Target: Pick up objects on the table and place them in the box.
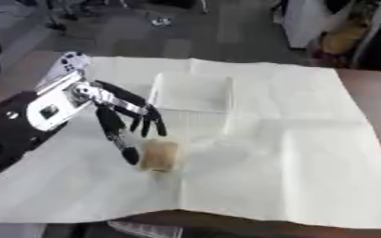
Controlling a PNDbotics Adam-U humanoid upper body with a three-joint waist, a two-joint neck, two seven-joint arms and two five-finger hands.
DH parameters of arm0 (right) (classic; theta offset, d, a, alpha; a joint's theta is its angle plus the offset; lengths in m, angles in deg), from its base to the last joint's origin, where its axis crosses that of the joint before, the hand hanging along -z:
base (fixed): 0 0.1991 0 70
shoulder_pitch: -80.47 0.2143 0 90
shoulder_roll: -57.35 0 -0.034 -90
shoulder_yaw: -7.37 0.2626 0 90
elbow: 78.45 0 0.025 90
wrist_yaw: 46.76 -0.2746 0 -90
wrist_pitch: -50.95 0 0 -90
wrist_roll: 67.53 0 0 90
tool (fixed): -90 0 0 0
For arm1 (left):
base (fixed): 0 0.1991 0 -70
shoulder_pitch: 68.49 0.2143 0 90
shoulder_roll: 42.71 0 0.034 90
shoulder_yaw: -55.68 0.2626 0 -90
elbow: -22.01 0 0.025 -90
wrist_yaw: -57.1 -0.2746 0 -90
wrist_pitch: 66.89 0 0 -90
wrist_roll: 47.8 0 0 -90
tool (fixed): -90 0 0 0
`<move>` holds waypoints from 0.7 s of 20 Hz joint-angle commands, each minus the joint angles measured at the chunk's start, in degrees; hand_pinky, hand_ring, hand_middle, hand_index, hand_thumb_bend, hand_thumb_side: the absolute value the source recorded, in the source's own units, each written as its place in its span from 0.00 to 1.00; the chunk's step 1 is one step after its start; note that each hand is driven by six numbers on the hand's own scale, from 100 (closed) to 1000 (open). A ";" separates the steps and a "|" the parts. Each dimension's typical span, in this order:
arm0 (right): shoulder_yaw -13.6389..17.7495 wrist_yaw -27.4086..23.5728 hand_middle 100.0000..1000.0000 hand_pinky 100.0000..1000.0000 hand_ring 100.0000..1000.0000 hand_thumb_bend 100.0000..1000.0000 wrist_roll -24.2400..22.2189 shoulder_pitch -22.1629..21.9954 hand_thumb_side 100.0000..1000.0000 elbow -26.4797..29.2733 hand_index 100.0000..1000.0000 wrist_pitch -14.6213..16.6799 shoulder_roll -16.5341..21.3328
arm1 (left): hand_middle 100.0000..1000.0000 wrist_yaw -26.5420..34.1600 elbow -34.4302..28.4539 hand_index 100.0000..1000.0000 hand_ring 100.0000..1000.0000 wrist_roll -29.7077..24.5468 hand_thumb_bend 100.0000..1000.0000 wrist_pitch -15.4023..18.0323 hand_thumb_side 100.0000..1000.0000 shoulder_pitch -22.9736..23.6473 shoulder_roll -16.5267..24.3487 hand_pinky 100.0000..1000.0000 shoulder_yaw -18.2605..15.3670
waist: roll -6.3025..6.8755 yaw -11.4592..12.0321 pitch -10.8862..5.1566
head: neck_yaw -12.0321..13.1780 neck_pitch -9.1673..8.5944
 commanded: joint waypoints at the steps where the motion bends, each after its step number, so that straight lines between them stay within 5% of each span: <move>1: 0.00 -0.16 0.44 0.04 0.40 0.22 -0.17 1.20 1.00 0.76 0.72 0.00 0.32 | 0.81 -0.80 0.02 0.91 0.69 -0.43 1.00 0.66 0.81 -0.74 0.85 0.56 0.27 | 0.15 -0.14 -0.76 | -0.48 0.09; 14: -0.07 -0.40 0.44 0.04 0.40 0.22 -0.35 1.47 1.00 0.76 0.71 0.03 0.14 | 0.82 -1.79 1.50 0.92 0.70 -0.43 1.00 0.77 0.87 -0.83 -0.02 0.58 1.17 | 0.23 -0.50 -0.70 | -0.45 0.08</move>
